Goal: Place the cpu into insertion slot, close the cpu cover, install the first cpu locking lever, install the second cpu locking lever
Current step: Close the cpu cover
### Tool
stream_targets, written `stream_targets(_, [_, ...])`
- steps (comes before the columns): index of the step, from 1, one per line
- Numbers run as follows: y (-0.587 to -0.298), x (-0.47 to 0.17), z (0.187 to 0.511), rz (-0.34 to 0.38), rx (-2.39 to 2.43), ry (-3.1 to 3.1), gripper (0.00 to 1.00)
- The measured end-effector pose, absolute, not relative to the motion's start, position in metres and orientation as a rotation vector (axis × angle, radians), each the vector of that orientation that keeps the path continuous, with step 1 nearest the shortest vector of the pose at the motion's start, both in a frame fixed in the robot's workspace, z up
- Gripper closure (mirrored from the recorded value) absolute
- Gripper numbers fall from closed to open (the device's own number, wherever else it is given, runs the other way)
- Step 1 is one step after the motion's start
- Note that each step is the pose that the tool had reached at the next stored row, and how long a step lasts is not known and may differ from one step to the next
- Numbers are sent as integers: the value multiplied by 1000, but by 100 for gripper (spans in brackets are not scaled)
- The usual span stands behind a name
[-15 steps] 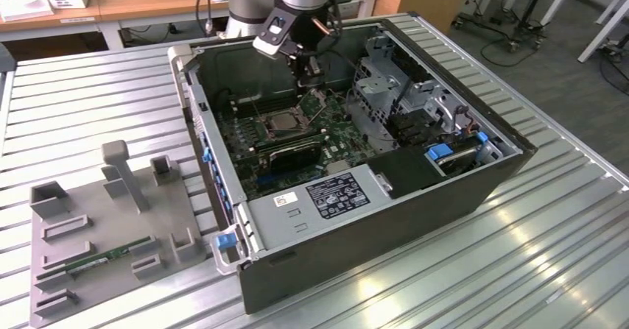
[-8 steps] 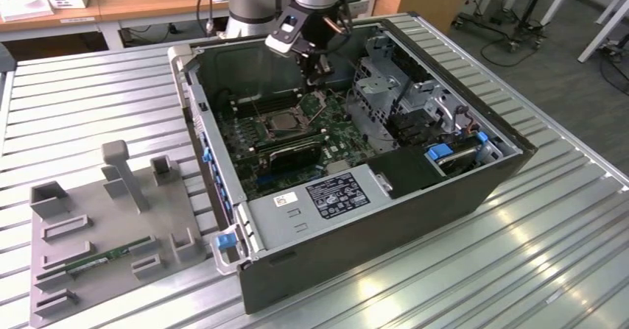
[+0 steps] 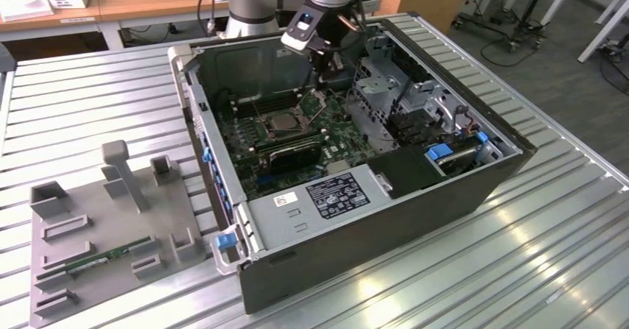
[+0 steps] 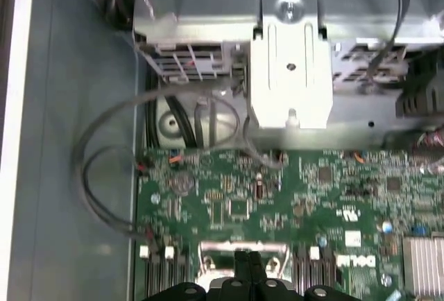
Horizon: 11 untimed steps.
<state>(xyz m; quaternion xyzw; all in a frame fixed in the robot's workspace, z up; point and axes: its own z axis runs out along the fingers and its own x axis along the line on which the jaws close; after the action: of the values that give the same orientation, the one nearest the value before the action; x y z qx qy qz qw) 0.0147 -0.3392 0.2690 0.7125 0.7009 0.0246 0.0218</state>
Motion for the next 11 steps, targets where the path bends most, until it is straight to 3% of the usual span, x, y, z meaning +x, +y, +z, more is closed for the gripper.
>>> stream_targets(11, [-339,37,269,77,2208,2172,89])
